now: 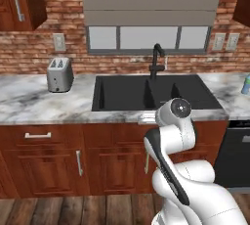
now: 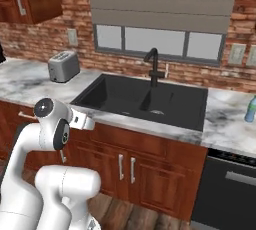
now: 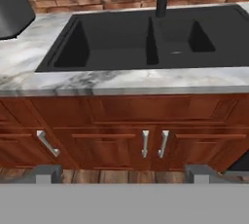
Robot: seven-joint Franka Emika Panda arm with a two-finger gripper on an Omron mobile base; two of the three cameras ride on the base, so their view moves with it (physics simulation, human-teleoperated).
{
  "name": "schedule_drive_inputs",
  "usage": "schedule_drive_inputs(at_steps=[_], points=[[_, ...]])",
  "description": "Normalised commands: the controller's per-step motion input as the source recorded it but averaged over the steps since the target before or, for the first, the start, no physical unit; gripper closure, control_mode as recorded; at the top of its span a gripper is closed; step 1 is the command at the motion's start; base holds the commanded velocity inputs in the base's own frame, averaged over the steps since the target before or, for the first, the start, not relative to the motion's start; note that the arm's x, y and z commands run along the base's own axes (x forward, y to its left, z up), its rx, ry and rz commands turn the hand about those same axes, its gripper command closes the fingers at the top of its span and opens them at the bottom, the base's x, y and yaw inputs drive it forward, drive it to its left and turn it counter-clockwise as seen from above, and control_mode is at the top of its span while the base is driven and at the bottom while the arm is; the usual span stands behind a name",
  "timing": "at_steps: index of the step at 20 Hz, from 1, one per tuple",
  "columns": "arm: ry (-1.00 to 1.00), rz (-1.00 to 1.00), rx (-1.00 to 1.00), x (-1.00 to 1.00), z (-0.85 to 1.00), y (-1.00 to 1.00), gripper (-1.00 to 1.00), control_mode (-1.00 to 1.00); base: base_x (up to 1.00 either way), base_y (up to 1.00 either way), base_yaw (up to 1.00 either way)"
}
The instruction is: Place the lemons inside the fridge drawer. Close the drawer after placing the vegetables.
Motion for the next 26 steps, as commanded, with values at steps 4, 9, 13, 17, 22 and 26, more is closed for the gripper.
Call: schedule_drive_inputs(at_steps=[4, 9, 13, 17, 22, 26], points=[[0.00, 0.00, 0.00, 0.00, 0.00, 0.00, -1.00, 1.00, 0.00, -1.00, -0.07], [0.00, 0.00, 0.00, 0.00, 0.00, 0.00, -1.00, 1.00, 0.00, -1.00, -0.06], [0.00, 0.00, 0.00, 0.00, 0.00, 0.00, -1.00, 1.00, 0.00, -1.00, -0.04], [0.00, 0.00, 0.00, 0.00, 0.00, 0.00, -1.00, 1.00, 0.02, -1.00, -0.03], [0.00, 0.00, 0.00, 0.00, 0.00, 0.00, -1.00, 1.00, 0.18, -0.92, -0.05], [0.00, 0.00, 0.00, 0.00, 0.00, 0.00, -1.00, 1.00, 0.59, -0.31, -0.01]])
